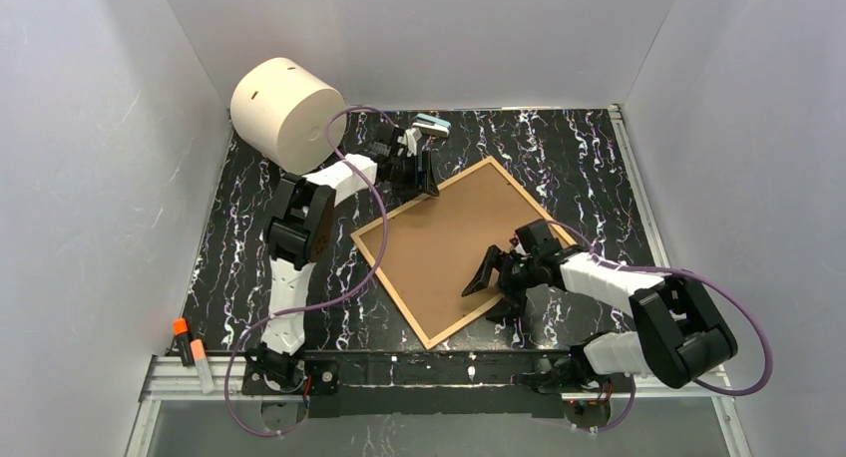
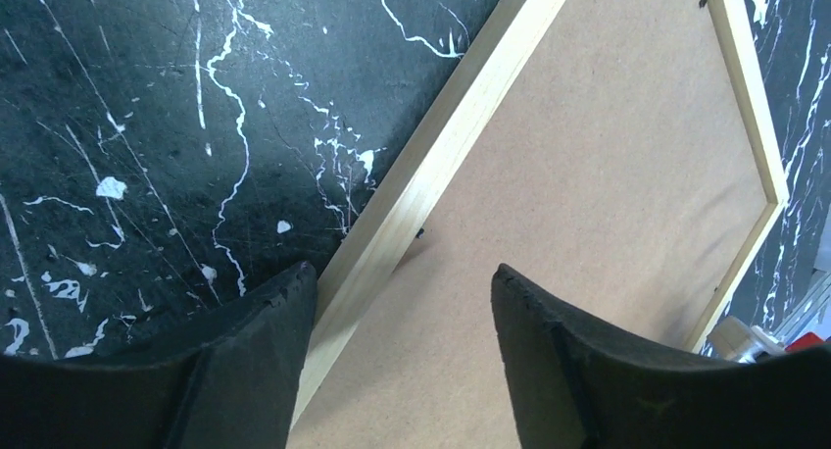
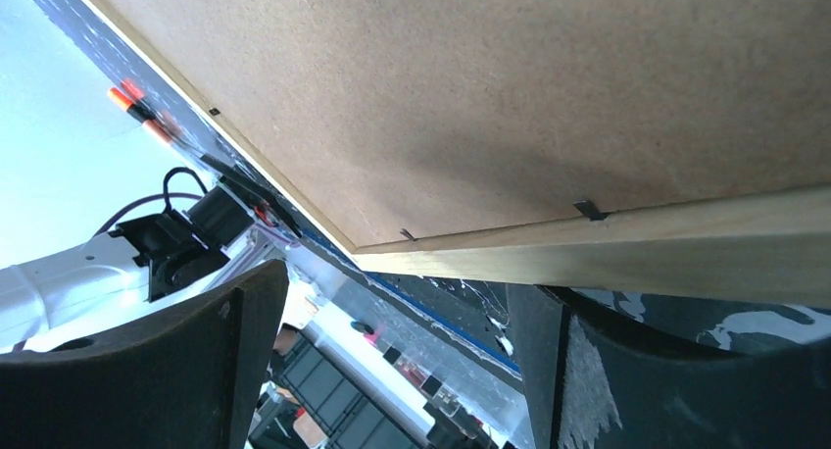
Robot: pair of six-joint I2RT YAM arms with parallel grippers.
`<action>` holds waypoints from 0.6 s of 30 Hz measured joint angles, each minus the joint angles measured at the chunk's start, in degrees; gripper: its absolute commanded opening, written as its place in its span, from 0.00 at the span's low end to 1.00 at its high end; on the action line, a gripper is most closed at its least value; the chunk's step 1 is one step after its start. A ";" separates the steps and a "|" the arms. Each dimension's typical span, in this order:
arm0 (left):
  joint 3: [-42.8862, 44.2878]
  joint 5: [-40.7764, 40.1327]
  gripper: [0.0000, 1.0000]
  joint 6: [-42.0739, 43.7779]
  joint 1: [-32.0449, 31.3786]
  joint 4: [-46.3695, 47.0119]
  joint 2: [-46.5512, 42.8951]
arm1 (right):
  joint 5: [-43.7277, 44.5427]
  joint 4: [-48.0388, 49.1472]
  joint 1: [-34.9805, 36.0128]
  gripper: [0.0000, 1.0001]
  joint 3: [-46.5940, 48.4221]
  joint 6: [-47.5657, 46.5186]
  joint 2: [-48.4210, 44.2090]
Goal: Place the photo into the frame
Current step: Adjust the photo frame at the center of the board.
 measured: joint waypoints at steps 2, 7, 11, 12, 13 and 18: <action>1.22 -0.11 0.76 -0.04 -0.07 -1.20 0.33 | 0.90 -0.39 0.33 0.91 0.20 0.28 -0.31; 2.60 -1.55 0.86 0.48 0.17 -4.35 -0.20 | 5.16 -6.40 0.52 0.91 2.56 -1.40 -4.26; 1.51 -5.44 0.87 1.20 2.32 -9.64 -2.78 | 8.44 -13.90 0.52 0.90 5.90 -5.05 -8.28; 0.57 -6.88 0.87 1.38 3.15 -11.10 -3.93 | 9.25 -15.91 0.52 0.90 7.17 -6.34 -8.96; -1.29 -9.18 0.87 1.36 3.89 -12.92 -6.40 | 9.90 -17.90 0.52 0.89 9.01 -7.65 -9.05; -12.28 -17.33 0.87 -1.86 5.70 -17.84 -21.77 | 10.60 -19.80 0.52 0.87 18.36 -14.64 -2.75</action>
